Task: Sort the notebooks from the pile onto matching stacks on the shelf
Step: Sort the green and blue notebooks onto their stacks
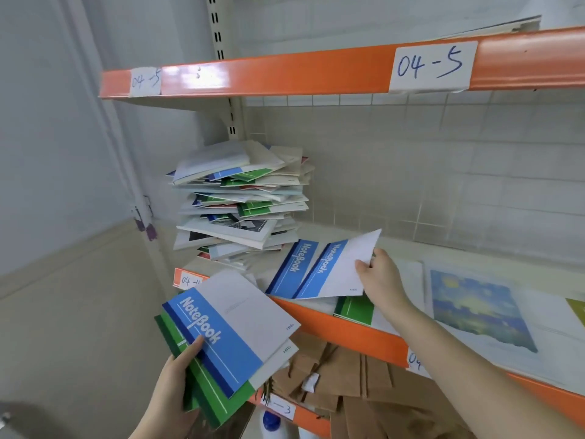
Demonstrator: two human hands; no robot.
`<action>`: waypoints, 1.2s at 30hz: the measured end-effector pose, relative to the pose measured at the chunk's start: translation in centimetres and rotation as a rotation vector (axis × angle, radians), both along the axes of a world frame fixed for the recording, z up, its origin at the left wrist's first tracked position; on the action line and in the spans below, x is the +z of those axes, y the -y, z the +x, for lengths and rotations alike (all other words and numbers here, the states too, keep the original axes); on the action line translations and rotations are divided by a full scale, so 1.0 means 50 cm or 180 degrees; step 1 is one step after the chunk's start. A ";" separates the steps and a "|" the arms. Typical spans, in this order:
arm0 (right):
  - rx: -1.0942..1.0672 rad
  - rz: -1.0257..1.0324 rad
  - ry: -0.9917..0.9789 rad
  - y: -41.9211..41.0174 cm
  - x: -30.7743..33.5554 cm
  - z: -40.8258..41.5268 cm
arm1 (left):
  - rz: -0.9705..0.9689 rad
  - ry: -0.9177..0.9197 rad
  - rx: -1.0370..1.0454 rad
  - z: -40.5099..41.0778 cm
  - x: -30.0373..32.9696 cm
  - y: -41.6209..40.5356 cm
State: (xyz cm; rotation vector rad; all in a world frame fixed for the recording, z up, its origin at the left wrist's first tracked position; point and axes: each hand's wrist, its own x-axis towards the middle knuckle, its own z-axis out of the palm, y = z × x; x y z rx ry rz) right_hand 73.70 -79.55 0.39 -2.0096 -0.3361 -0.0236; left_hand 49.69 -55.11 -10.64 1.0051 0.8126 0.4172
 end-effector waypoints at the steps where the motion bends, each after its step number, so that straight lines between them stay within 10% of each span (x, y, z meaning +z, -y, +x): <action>1: 0.0035 -0.0077 0.0026 -0.018 0.001 -0.001 | -0.0004 -0.0006 0.0070 -0.014 -0.047 -0.037; 8: 0.0128 -0.2375 0.1214 -0.086 -0.017 -0.010 | -0.0133 0.0008 0.0250 -0.061 -0.038 -0.060; 17: 0.1310 -0.2810 0.1512 -0.108 -0.057 -0.044 | 0.0133 -0.0034 0.0217 -0.056 0.053 0.002; 31: 0.1238 -0.2609 0.1786 -0.097 -0.046 -0.063 | -0.0091 0.0137 0.0129 -0.024 0.141 0.071; 36: 0.1519 -0.1323 0.0838 -0.103 -0.026 -0.087 | -0.0136 0.0162 -0.0022 -0.012 0.156 0.092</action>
